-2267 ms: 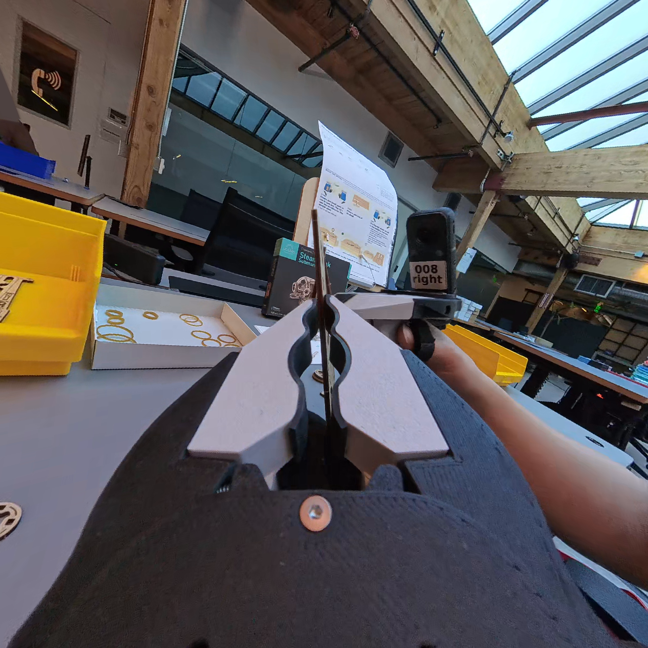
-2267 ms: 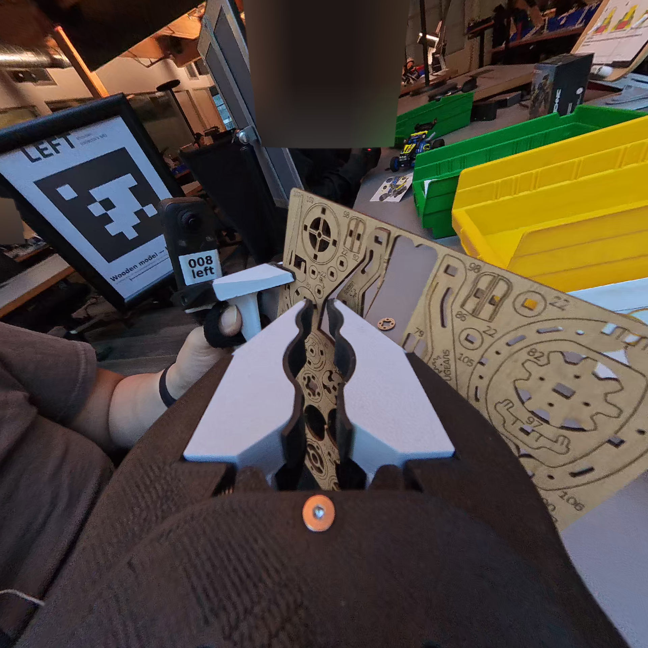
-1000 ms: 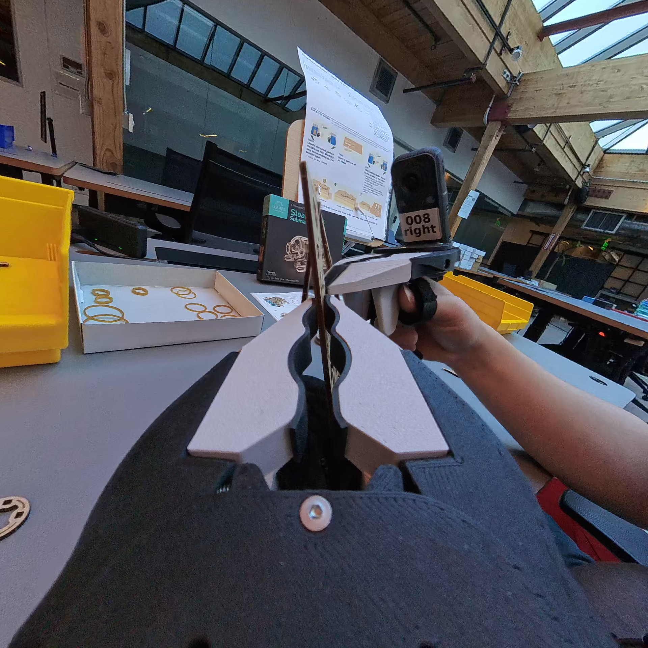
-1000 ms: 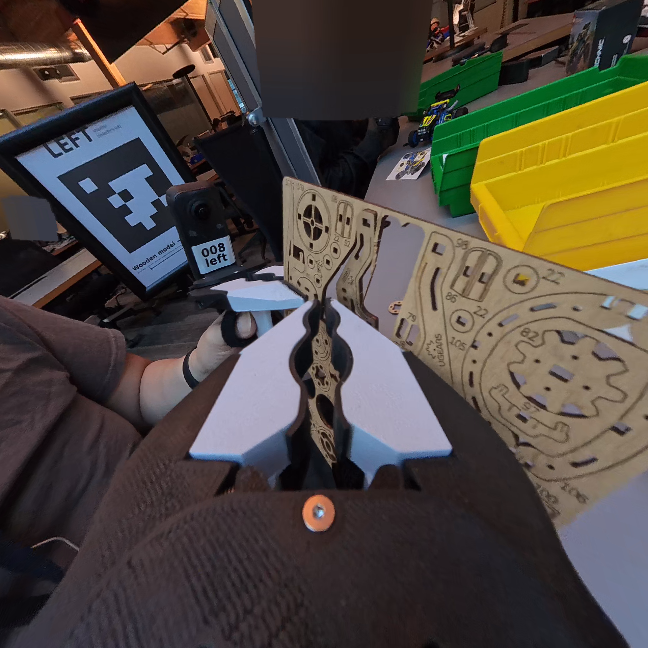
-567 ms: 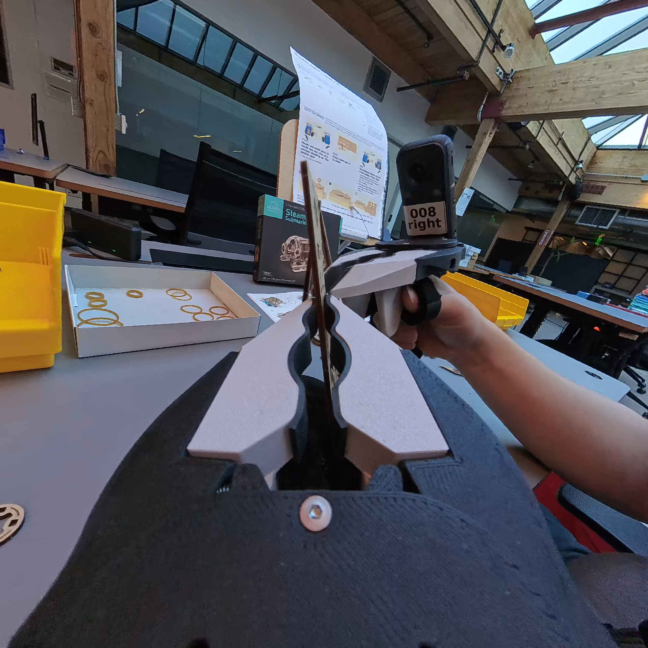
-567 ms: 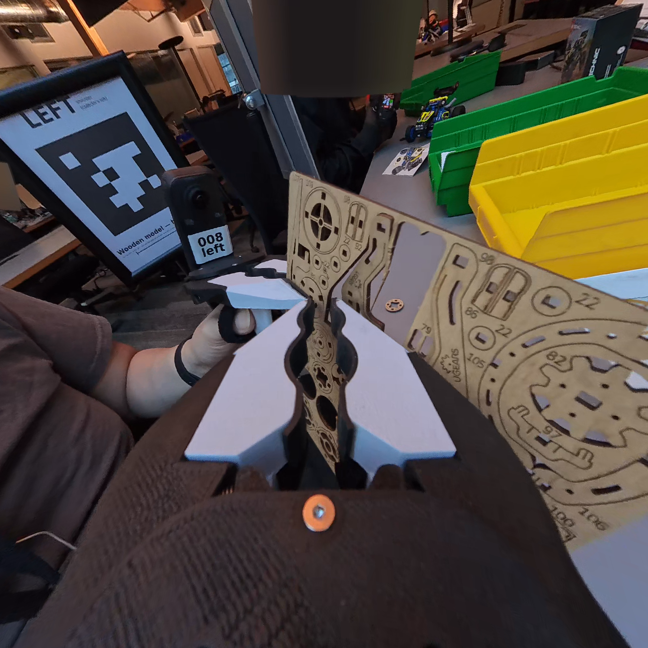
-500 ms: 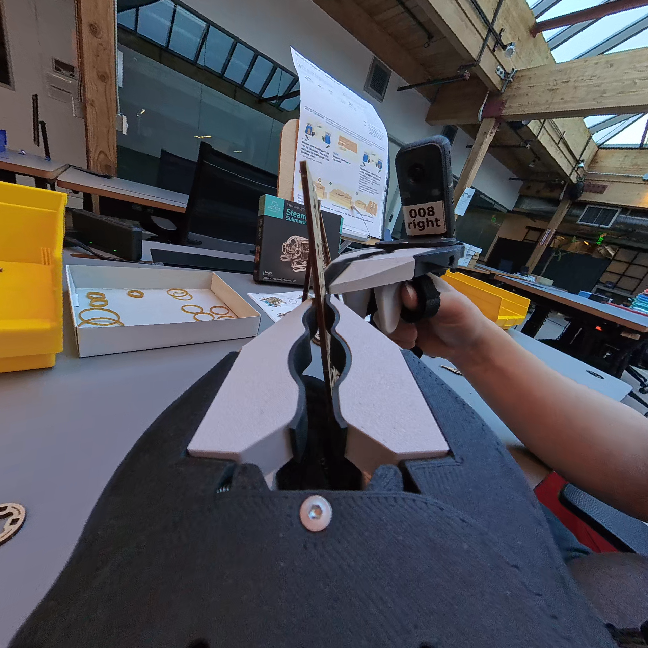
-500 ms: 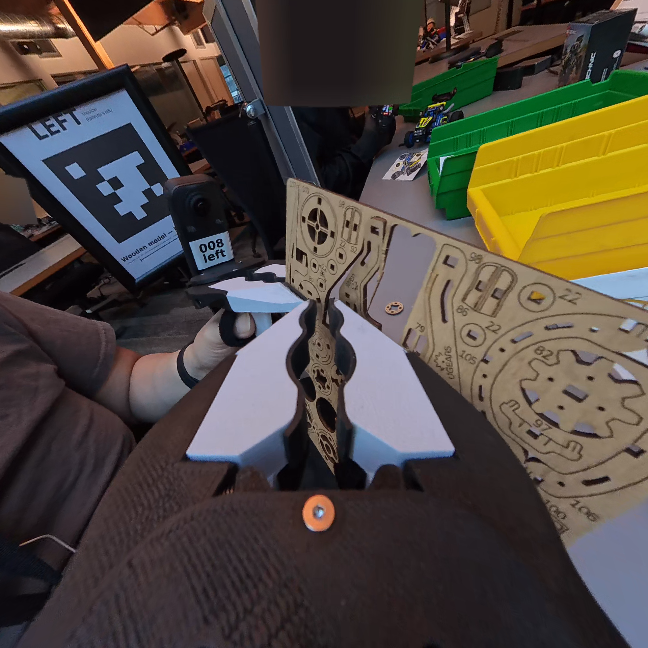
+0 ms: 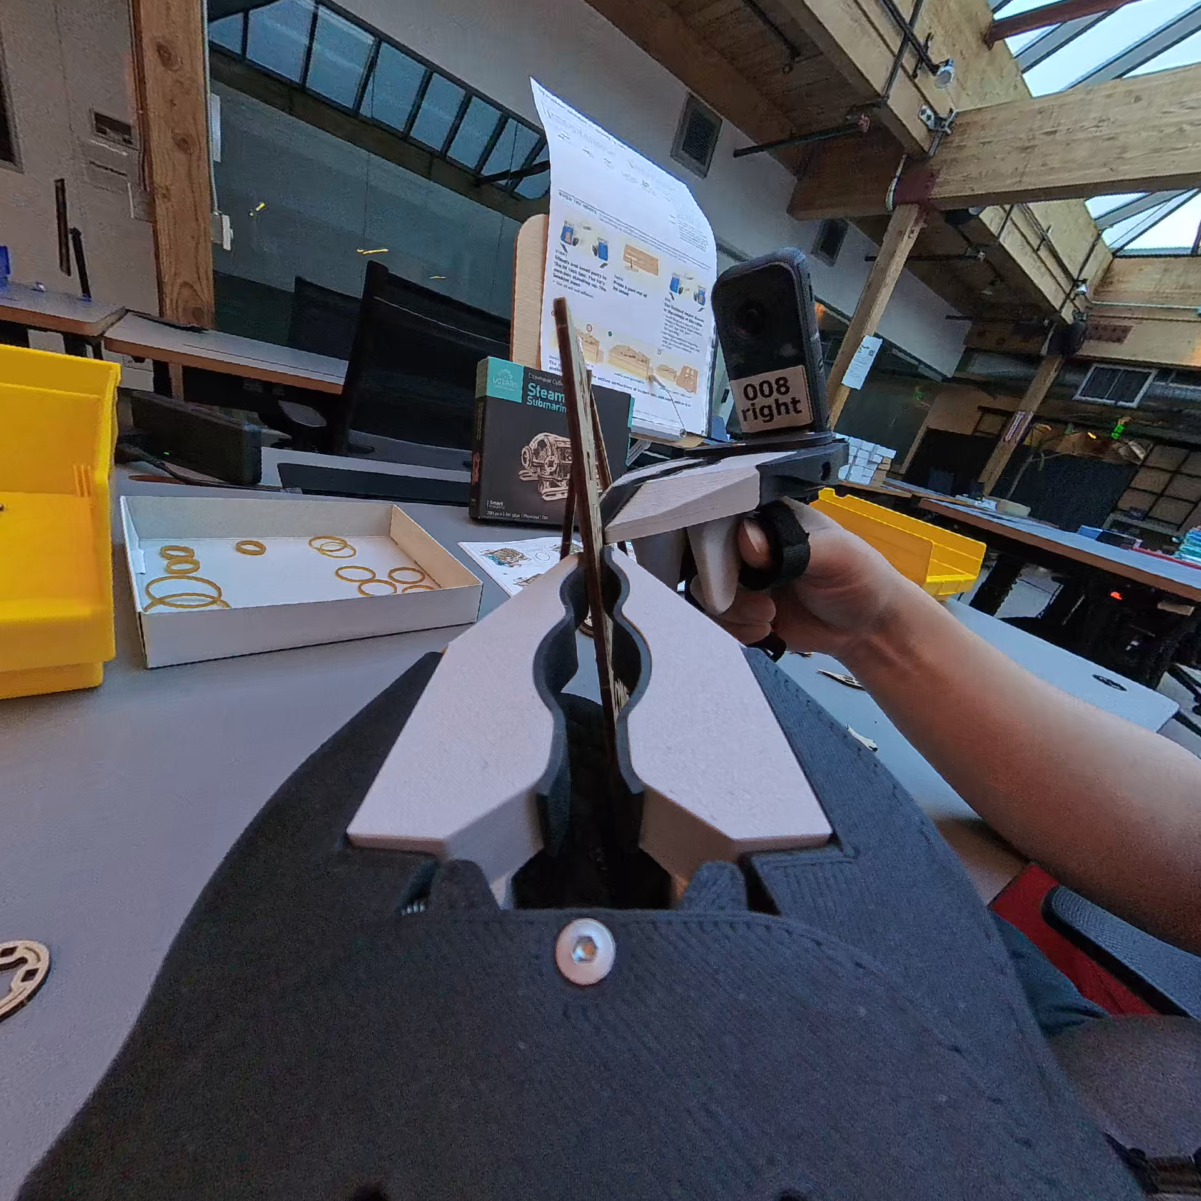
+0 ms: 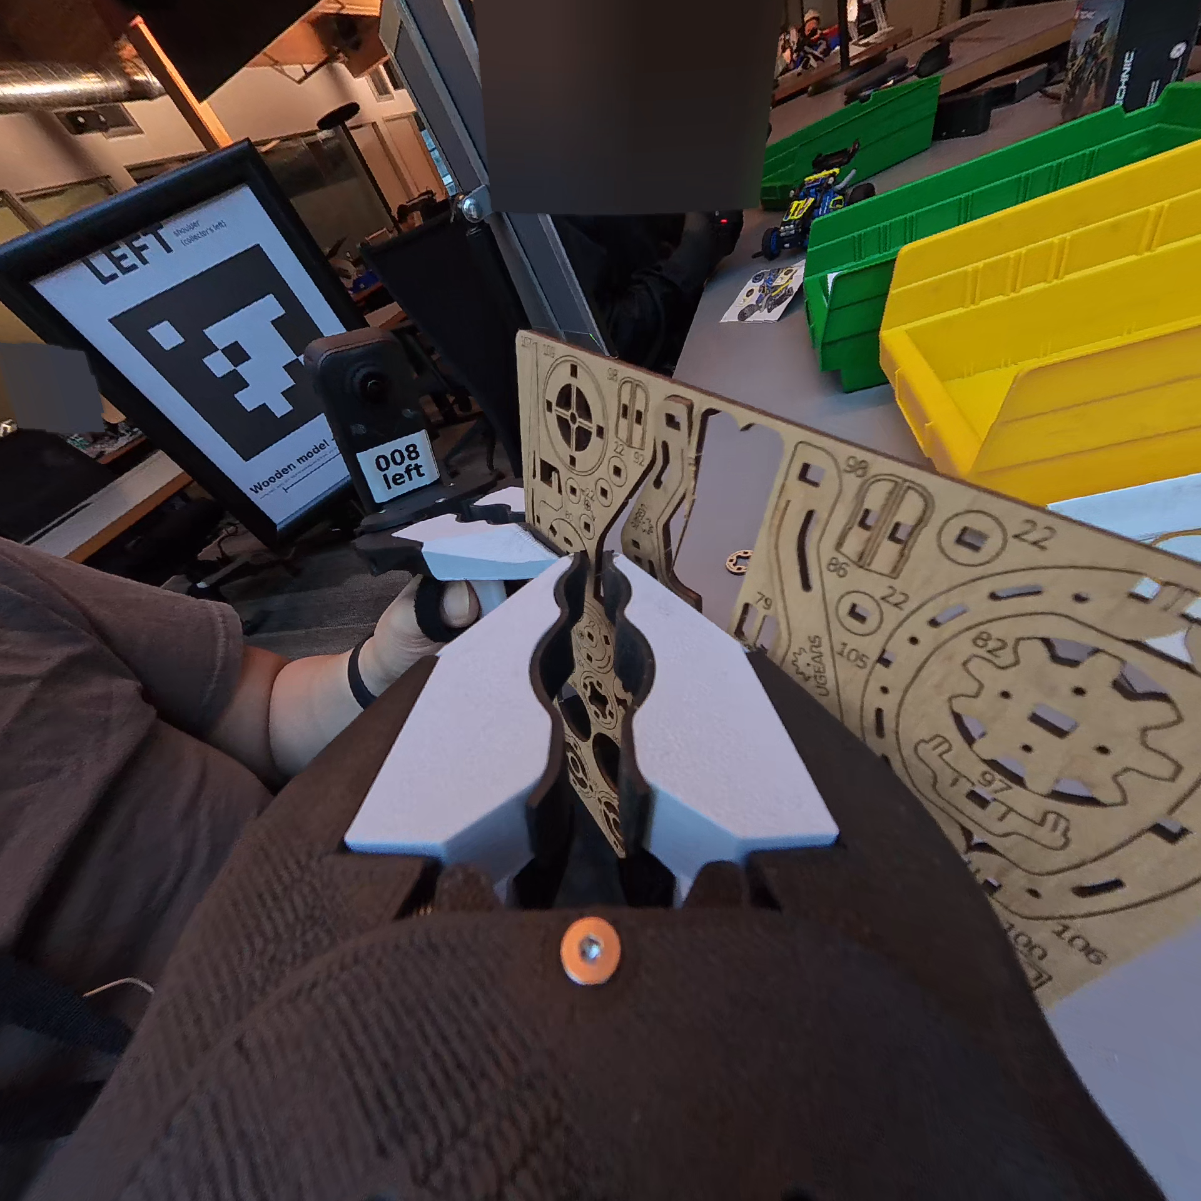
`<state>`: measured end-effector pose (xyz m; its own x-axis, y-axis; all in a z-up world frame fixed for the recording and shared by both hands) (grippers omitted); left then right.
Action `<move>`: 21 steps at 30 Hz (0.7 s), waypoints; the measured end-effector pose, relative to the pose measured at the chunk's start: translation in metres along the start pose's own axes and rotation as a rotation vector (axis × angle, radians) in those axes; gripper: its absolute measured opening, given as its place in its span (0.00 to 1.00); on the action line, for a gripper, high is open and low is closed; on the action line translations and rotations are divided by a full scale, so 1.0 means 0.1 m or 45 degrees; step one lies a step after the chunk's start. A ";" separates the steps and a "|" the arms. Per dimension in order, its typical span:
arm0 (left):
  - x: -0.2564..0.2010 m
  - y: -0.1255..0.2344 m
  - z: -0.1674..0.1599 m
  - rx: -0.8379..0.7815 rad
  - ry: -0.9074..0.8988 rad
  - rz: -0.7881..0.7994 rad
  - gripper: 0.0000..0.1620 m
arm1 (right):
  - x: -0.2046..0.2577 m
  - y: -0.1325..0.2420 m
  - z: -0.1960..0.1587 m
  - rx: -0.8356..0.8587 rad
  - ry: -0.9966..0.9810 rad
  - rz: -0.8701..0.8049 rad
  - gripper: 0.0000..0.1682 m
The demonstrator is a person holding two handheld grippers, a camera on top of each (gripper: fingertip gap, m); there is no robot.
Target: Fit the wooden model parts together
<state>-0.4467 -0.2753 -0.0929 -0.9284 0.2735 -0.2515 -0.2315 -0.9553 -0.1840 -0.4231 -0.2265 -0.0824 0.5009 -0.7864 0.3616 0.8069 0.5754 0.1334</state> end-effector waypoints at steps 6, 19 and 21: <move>0.00 0.01 0.00 0.000 0.005 -0.003 0.01 | 0.00 -0.01 -0.01 0.018 0.035 -0.015 0.02; -0.01 0.01 -0.05 0.002 -0.079 0.101 0.01 | 0.01 -0.02 -0.06 0.044 0.119 -0.133 0.02; -0.01 0.02 -0.05 0.002 -0.085 0.110 0.01 | 0.01 -0.03 -0.06 0.054 0.120 -0.146 0.02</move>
<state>-0.4444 -0.2769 -0.0979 -0.9623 0.1819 -0.2023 -0.1501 -0.9751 -0.1630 -0.4228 -0.2306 -0.0877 0.4348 -0.8639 0.2541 0.8476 0.4880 0.2086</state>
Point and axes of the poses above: each gripper's, where its closed fingertips meet, y back along the fingers, z out of its top, x = y × z across the jaws, the point moved 3 cm from there along y, back along the fingers, and after that the axes turned 1 degree about -x, right-handed, at the moved point
